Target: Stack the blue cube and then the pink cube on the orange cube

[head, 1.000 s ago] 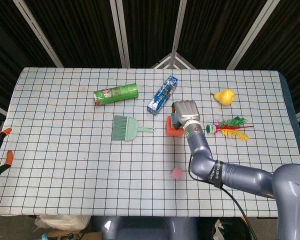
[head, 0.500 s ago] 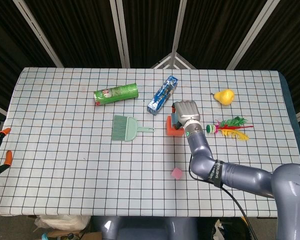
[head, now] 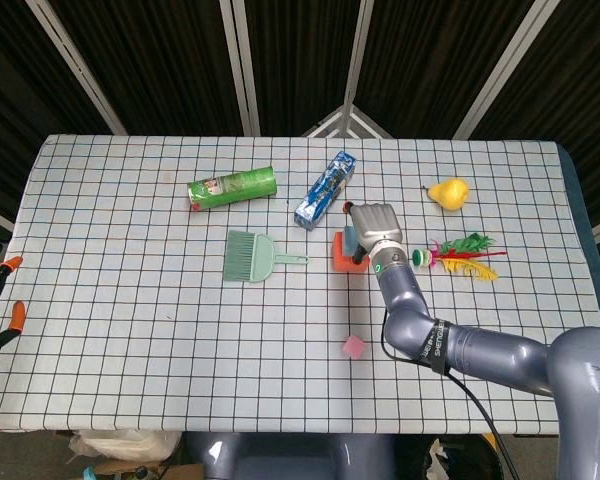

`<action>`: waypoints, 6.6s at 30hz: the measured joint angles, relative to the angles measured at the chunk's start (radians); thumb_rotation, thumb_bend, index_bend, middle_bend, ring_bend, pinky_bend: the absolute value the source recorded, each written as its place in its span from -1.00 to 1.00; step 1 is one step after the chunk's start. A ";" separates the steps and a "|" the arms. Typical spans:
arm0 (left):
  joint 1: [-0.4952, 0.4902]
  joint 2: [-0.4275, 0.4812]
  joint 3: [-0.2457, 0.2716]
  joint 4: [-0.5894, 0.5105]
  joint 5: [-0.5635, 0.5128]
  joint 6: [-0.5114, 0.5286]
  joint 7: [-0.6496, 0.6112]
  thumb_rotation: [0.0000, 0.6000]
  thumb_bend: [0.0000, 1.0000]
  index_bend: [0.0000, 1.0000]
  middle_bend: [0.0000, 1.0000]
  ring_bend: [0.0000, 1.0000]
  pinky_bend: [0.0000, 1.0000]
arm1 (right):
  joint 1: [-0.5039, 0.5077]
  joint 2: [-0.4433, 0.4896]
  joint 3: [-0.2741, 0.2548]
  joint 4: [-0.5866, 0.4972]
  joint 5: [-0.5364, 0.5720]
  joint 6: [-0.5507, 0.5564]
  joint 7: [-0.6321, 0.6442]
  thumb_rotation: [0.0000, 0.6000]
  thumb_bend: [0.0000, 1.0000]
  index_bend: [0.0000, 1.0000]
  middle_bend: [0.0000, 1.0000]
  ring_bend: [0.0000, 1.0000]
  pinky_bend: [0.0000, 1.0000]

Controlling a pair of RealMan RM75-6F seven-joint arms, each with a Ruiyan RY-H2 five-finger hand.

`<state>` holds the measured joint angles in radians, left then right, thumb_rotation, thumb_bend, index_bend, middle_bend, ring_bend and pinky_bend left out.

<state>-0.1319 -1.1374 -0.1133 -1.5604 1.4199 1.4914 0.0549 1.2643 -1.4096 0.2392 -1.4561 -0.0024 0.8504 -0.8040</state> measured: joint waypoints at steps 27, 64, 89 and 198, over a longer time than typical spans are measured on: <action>0.005 0.011 -0.002 -0.001 -0.006 -0.001 -0.027 1.00 0.12 -0.68 -0.97 -1.00 -1.00 | -0.242 0.398 -0.084 -0.502 -0.428 0.171 0.169 1.00 -0.65 -0.59 1.00 1.00 0.68; -0.004 -0.008 -0.010 -0.012 -0.036 -0.015 0.041 1.00 0.12 -0.68 -0.97 -1.00 -1.00 | -0.605 0.087 -0.328 -0.173 -1.699 0.236 0.580 1.00 -0.65 -0.40 1.00 1.00 0.68; -0.007 -0.015 -0.011 -0.016 -0.048 -0.021 0.074 1.00 0.12 -0.68 -0.97 -1.00 -1.00 | -0.578 -0.013 -0.320 -0.007 -1.717 0.169 0.686 1.00 -0.65 -0.32 1.00 1.00 0.68; -0.016 -0.025 -0.005 -0.024 -0.052 -0.030 0.105 1.00 0.12 -0.68 -0.97 -1.00 -1.00 | -0.463 0.148 -0.127 -0.036 -1.444 0.018 0.722 1.00 -0.29 0.03 1.00 1.00 0.68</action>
<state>-0.1477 -1.1623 -0.1185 -1.5847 1.3683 1.4616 0.1600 0.8015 -1.2618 0.1124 -1.4925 -1.4468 0.8680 -0.0824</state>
